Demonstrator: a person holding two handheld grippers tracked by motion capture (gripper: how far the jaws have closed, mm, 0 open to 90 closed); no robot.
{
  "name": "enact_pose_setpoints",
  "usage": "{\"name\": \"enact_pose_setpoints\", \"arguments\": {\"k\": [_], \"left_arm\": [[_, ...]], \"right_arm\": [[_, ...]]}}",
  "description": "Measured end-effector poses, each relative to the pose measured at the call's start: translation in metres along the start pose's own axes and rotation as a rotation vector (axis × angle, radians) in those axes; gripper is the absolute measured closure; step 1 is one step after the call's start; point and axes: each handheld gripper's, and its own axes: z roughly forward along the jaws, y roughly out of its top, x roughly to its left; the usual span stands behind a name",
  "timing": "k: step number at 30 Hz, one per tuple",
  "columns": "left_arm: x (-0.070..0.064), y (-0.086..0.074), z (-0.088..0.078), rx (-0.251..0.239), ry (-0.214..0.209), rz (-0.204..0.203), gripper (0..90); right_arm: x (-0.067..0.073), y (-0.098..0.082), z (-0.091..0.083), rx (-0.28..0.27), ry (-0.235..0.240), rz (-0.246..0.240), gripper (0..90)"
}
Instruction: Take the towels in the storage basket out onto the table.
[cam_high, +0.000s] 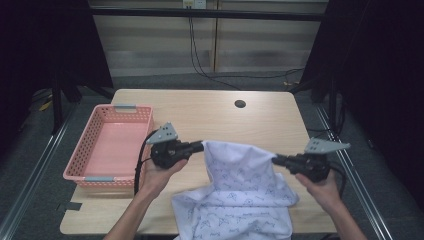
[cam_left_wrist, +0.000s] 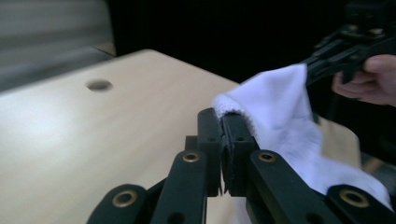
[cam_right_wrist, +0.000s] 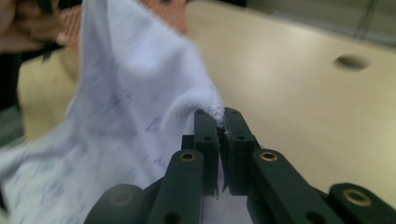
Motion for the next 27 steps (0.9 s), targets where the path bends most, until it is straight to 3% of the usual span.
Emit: {"name": "enact_pose_setpoints", "arguments": {"k": [3,6,8,10,12,14,15,17,20,22,27], "left_arm": [[-0.011,-0.027,-0.01,0.056,-0.058,-0.008,85.8],[-0.027,-0.052,-0.02,0.134,-0.085,0.004,81.4],[-0.033,-0.066,-0.026,0.183,-0.095,-0.012,75.2],[-0.036,-0.075,-0.032,0.202,-0.104,-0.029,71.1],[-0.033,-0.079,-0.036,0.191,-0.108,-0.062,64.8],[-0.029,-0.076,-0.038,0.161,-0.091,-0.079,63.7],[-0.026,-0.074,-0.038,0.14,-0.113,-0.103,62.8],[-0.023,-0.07,-0.04,0.087,-0.138,-0.117,62.9],[-0.021,-0.063,-0.039,0.072,-0.105,-0.123,61.9],[-0.022,-0.062,-0.032,0.105,-0.066,-0.131,61.0],[-0.032,-0.079,-0.011,0.227,-0.145,-0.122,57.0]], "right_arm": [[0.017,-0.032,0.009,0.095,0.069,0.006,86.1],[0.03,-0.062,0.012,0.212,0.123,0.025,85.8],[0.034,-0.074,0.013,0.262,0.13,0.022,84.9],[0.036,-0.081,0.012,0.296,0.141,0.024,80.8],[0.036,-0.078,0.01,0.293,0.145,0.032,70.4],[0.034,-0.073,0.007,0.27,0.146,0.04,65.5],[0.033,-0.07,0.005,0.249,0.135,0.038,63.1],[0.029,-0.062,-0.001,0.204,0.137,0.048,63.1],[0.022,-0.049,-0.005,0.146,0.13,0.05,65.1],[0.016,-0.044,0.003,0.138,0.097,0.05,68.2],[0.006,-0.043,0.038,0.187,0.086,0.057,62.6]]}}
